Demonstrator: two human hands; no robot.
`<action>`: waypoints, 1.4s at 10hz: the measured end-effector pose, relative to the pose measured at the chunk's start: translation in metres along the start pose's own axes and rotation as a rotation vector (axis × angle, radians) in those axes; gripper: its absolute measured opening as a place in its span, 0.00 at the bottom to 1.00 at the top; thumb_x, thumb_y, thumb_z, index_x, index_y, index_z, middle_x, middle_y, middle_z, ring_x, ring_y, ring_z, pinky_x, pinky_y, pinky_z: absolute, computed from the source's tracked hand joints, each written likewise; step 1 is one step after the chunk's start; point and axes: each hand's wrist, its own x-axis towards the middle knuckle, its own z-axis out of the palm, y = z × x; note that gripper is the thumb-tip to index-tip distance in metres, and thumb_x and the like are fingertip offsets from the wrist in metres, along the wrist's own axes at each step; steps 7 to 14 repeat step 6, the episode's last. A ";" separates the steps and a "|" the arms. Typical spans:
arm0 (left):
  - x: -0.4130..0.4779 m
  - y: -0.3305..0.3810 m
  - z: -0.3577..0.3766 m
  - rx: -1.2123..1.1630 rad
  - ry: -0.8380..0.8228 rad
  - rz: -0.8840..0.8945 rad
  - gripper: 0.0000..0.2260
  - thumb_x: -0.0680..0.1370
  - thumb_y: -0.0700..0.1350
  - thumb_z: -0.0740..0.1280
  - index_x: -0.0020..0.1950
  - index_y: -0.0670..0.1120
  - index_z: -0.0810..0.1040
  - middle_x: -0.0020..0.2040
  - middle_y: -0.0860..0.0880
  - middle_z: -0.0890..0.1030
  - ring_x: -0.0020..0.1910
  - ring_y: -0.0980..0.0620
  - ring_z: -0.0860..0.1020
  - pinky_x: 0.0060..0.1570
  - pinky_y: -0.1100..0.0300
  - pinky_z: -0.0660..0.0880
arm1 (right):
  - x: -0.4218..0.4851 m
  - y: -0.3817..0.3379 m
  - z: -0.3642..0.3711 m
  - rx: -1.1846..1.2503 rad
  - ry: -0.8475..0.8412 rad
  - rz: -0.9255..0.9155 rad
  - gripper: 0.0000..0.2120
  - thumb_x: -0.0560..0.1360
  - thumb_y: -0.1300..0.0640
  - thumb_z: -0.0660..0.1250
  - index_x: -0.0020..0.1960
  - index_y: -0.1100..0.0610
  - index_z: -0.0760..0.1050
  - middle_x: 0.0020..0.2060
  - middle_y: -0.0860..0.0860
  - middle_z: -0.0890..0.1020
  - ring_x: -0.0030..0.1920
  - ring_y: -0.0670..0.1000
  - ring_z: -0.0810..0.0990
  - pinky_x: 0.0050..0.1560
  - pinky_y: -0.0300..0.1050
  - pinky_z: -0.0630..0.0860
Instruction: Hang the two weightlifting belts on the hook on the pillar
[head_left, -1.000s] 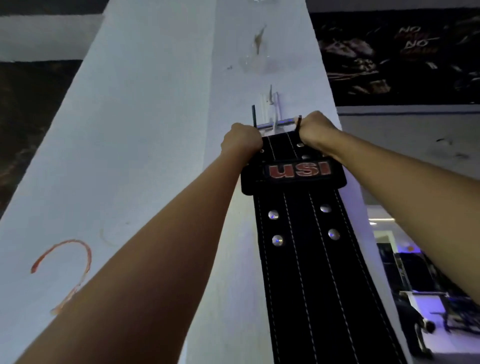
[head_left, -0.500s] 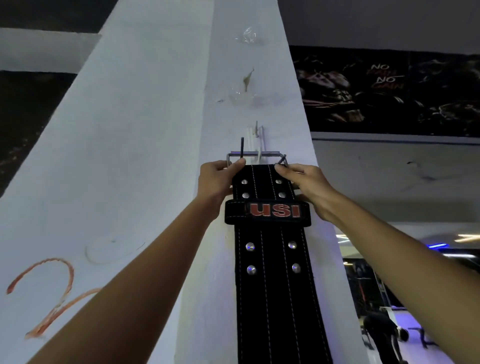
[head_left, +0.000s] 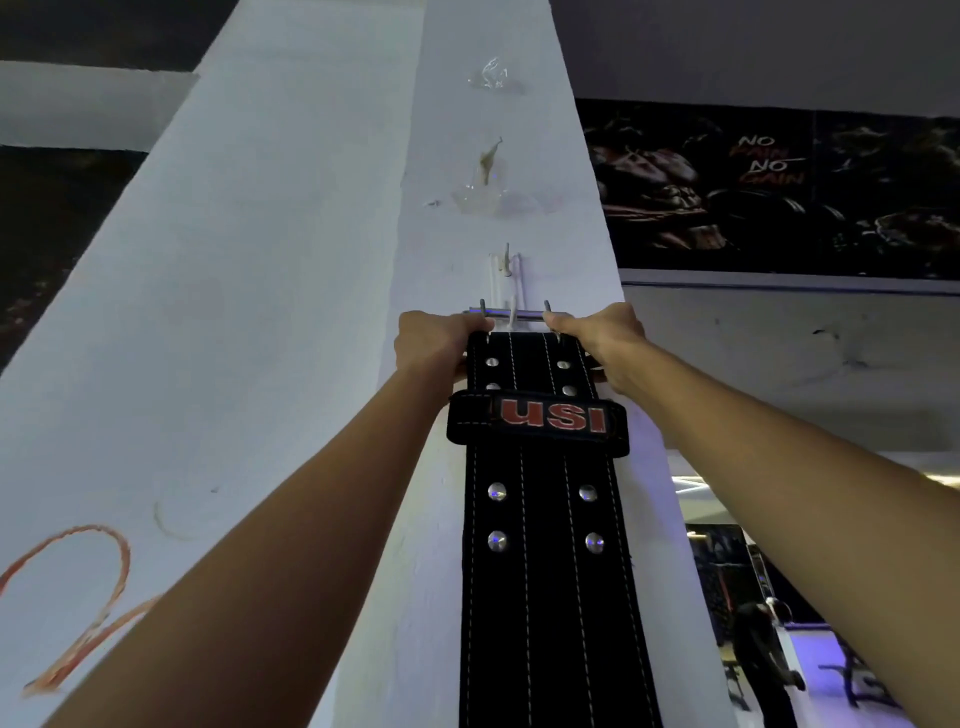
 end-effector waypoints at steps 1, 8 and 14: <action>-0.002 -0.004 0.001 0.025 0.045 0.010 0.12 0.67 0.42 0.76 0.45 0.38 0.80 0.39 0.43 0.82 0.31 0.46 0.80 0.30 0.59 0.77 | 0.000 -0.001 0.000 -0.039 0.017 -0.028 0.28 0.69 0.47 0.71 0.60 0.64 0.71 0.56 0.56 0.78 0.51 0.56 0.75 0.47 0.46 0.71; -0.061 -0.044 -0.041 -0.175 -0.079 0.010 0.13 0.79 0.51 0.62 0.49 0.42 0.77 0.40 0.47 0.81 0.33 0.55 0.80 0.26 0.67 0.76 | -0.067 0.027 -0.024 0.330 -0.294 0.160 0.24 0.77 0.37 0.51 0.54 0.52 0.76 0.45 0.49 0.81 0.42 0.46 0.78 0.38 0.41 0.72; -0.061 -0.044 -0.041 -0.175 -0.079 0.010 0.13 0.79 0.51 0.62 0.49 0.42 0.77 0.40 0.47 0.81 0.33 0.55 0.80 0.26 0.67 0.76 | -0.067 0.027 -0.024 0.330 -0.294 0.160 0.24 0.77 0.37 0.51 0.54 0.52 0.76 0.45 0.49 0.81 0.42 0.46 0.78 0.38 0.41 0.72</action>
